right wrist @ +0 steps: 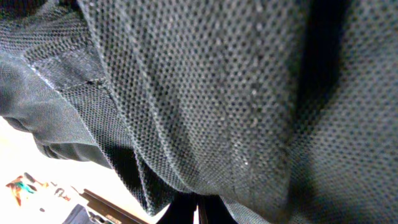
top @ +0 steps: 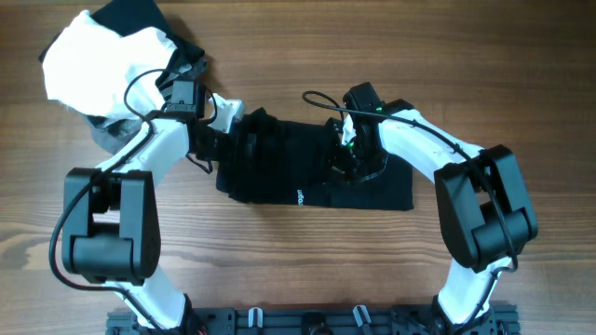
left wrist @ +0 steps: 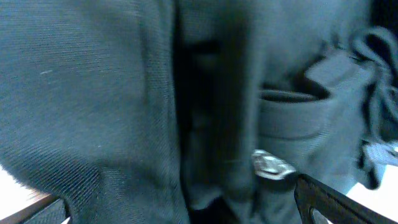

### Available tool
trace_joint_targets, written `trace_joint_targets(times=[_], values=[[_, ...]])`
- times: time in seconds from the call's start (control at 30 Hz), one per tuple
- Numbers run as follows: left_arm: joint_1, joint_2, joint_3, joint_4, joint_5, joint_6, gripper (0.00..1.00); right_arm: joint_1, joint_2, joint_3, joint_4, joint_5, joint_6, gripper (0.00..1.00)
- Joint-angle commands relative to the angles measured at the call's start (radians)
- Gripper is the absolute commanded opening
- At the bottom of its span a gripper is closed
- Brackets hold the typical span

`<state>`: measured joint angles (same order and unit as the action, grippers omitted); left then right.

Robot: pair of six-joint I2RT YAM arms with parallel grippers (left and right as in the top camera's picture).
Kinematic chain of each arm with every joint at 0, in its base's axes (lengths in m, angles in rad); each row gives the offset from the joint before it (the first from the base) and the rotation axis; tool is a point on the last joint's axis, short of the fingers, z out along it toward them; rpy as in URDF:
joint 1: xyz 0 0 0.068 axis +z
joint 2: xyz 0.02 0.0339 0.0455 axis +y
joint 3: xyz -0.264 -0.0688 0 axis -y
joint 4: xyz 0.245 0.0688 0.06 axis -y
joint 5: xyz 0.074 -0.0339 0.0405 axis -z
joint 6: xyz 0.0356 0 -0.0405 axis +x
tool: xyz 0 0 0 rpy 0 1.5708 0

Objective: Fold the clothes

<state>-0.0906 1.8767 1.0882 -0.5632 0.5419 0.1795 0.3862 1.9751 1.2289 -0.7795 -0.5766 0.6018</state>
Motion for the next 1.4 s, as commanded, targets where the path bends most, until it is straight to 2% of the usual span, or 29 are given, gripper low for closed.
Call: trace_joint_targets(times=[0.0, 0.1, 0.13, 0.2, 0.23, 0.3, 0.37, 0.4, 0.43, 0.63, 0.77, 0.93, 1.07, 1.27, 1.37], values=[[-0.014, 0.065, -0.029, -0.007, 0.098, 0.057, 0.99, -0.002, 0.005, -0.007, 0.003, -0.016, 0.003, 0.05], [-0.027, 0.065, -0.029, 0.000, 0.097, 0.055, 0.85, -0.002, 0.005, -0.007, 0.006, -0.016, 0.004, 0.04], [-0.044, 0.066, -0.029, 0.000, 0.093, 0.052, 0.77, -0.002, 0.005, -0.007, 0.006, -0.016, 0.004, 0.05], [-0.069, 0.067, -0.029, 0.000, 0.080, 0.052, 0.56, -0.002, 0.005, -0.007, 0.006, -0.016, 0.004, 0.05], [-0.085, 0.067, -0.029, 0.000, 0.046, 0.044, 0.39, -0.002, 0.005, -0.007, 0.006, -0.016, 0.004, 0.05], [-0.113, 0.067, -0.029, -0.001, -0.028, -0.012, 0.27, -0.002, 0.004, -0.007, 0.002, -0.015, 0.003, 0.04], [-0.122, 0.067, -0.029, -0.002, -0.043, -0.020, 0.18, -0.003, 0.003, -0.006, 0.002, -0.015, 0.003, 0.04], [-0.121, 0.067, -0.029, -0.002, -0.060, -0.048, 0.07, -0.006, 0.001, -0.005, -0.005, -0.015, 0.000, 0.04], [-0.116, 0.066, -0.029, -0.008, -0.097, -0.089, 0.04, -0.014, -0.010, -0.004, -0.018, -0.015, -0.002, 0.04], [-0.055, 0.014, 0.008, -0.152, -0.167, -0.091, 0.04, -0.116, -0.129, -0.004, -0.120, 0.034, -0.119, 0.06], [-0.029, -0.064, 0.100, -0.261, -0.177, -0.090, 0.04, -0.208, -0.158, -0.005, -0.172, 0.072, -0.184, 0.12], [-0.032, -0.144, 0.152, -0.298, -0.166, -0.091, 0.04, -0.229, -0.145, -0.006, -0.166, 0.187, -0.180, 0.13], [-0.034, -0.202, 0.163, -0.301, -0.065, -0.091, 0.04, -0.231, -0.087, -0.007, -0.147, 0.283, -0.157, 0.13], [-0.148, -0.232, 0.163, -0.264, -0.032, -0.092, 0.04, -0.230, -0.007, -0.007, -0.135, 0.337, -0.154, 0.14], [-0.259, -0.232, 0.163, -0.188, -0.034, -0.149, 0.04, -0.230, 0.031, -0.007, -0.130, 0.329, -0.155, 0.14]])
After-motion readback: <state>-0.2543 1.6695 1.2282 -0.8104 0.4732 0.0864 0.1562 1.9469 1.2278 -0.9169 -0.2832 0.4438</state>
